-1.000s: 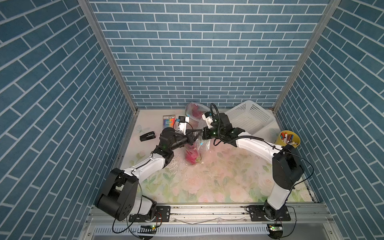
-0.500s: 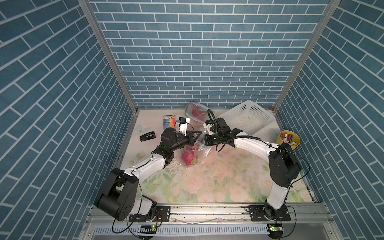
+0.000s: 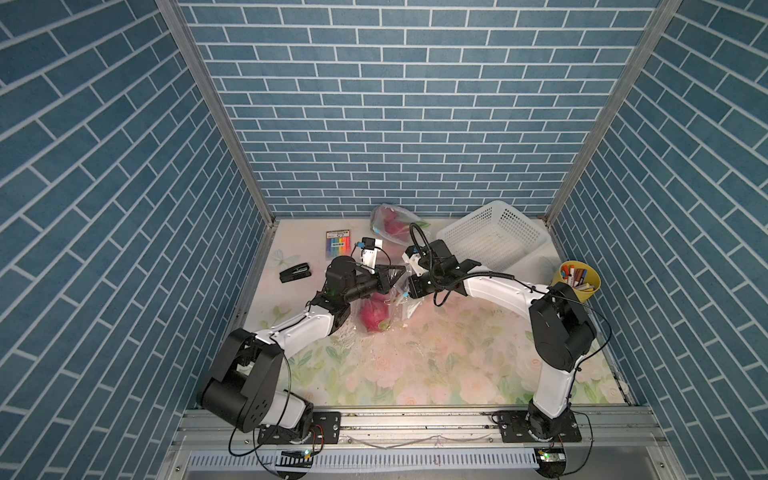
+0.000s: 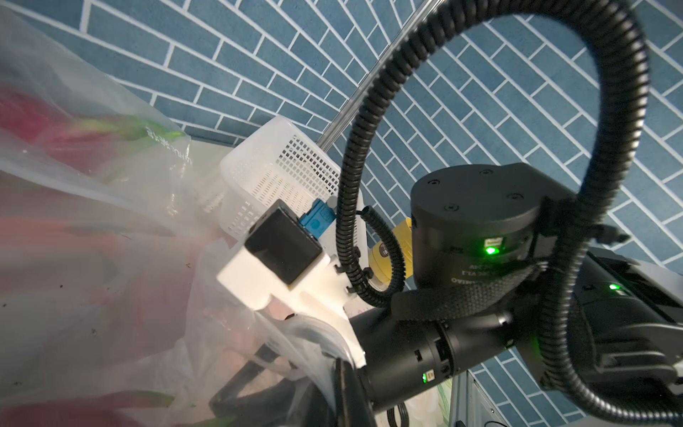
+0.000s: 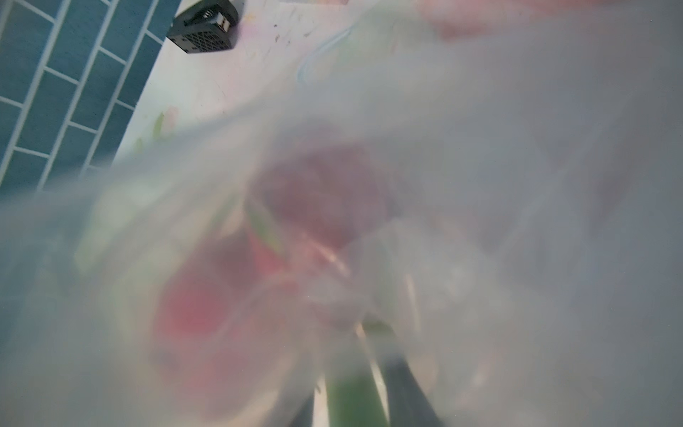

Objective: Open the zip-top bag and take out the dragon fruit
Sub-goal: Pick up the dragon fruit from the zipper food storage bag.

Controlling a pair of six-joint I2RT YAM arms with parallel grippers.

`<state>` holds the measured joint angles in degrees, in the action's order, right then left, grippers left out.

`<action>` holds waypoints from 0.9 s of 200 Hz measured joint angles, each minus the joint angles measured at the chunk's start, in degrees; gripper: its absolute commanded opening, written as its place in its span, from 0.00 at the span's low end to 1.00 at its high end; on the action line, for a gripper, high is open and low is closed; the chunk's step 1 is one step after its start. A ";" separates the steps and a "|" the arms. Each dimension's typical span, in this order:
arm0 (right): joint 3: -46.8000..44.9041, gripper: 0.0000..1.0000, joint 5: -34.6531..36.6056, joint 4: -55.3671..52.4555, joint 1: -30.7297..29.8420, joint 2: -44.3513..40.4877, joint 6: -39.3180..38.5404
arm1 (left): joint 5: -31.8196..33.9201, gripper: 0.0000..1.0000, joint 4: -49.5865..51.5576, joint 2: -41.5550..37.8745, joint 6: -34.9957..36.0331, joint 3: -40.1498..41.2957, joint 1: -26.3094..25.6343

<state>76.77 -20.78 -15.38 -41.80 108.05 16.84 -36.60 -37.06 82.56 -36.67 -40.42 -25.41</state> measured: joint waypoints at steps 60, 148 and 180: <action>-4.33 0.48 -0.17 6.29 -1.31 2.05 -0.44 | -0.46 0.02 -1.01 0.04 -1.46 4.15 -0.13; -7.78 0.38 0.28 11.08 -1.70 1.22 -0.24 | 8.87 0.88 -1.46 -8.81 -2.86 7.28 2.97; -8.33 0.36 -1.03 12.90 -1.70 0.70 -0.22 | 17.31 0.86 -2.29 -9.38 -2.80 9.97 7.21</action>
<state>68.45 -21.80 -2.48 -43.51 108.75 16.62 -19.29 -39.35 73.19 -39.46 -30.46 -18.20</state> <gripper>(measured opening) 0.365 0.875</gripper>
